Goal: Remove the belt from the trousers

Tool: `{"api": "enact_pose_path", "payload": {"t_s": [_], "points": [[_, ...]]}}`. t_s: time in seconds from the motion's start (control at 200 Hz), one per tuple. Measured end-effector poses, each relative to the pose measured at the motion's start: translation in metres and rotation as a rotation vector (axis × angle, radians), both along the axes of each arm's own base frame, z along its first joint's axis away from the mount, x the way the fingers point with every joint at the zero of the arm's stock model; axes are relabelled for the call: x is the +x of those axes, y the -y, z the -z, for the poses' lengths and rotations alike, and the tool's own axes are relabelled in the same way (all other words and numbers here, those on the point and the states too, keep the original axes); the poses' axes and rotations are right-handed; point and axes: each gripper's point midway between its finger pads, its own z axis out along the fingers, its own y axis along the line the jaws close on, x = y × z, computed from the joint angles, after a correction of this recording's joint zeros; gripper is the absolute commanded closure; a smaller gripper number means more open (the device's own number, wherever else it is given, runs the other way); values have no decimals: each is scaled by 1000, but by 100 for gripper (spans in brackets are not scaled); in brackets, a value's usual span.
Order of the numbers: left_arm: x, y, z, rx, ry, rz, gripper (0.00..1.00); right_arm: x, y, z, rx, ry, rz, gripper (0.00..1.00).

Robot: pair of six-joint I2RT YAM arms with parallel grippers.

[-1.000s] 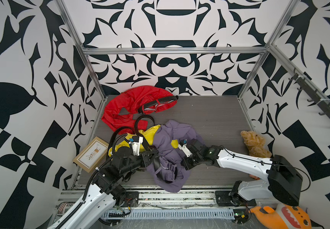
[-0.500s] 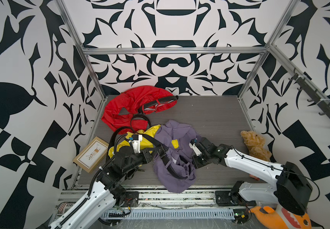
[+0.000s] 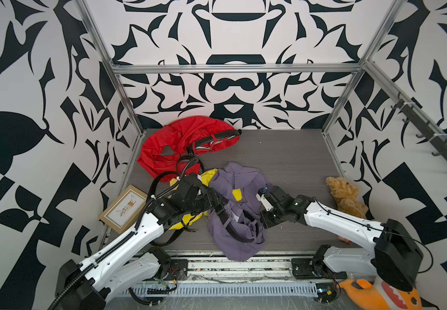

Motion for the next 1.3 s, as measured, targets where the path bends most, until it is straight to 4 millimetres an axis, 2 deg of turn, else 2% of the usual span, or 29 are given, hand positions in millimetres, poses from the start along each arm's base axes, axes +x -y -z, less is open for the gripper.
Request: {"api": "enact_pose_path", "payload": {"t_s": [0.165,0.275,0.295,0.34,0.5,0.615,0.825,0.985,1.04,1.155,1.3], "points": [[0,13,22,132,-95,13,16,0,0,-6,15,14,4,100],[-4,9,35,199,-147,-9,16,1,-1,-11,28,26,7,100],[-5,8,37,207,-155,-17,12,1,-1,-11,30,27,7,100],[-6,5,39,217,-167,-34,11,0,0,-11,33,29,8,100],[-5,2,48,243,-193,-83,12,-2,1,-9,32,25,10,100],[1,9,59,256,-200,-105,14,-2,1,-9,35,26,13,100],[13,17,72,241,-197,-163,47,-3,2,-10,40,27,18,100],[15,12,71,250,-182,-189,55,-3,3,-13,52,36,26,100],[15,8,67,248,-169,-204,62,-3,3,-13,53,37,28,100],[12,-2,52,235,-134,-224,84,-3,4,-13,53,39,31,100],[10,-20,25,242,-58,-240,100,5,13,-14,45,49,59,100]]}}
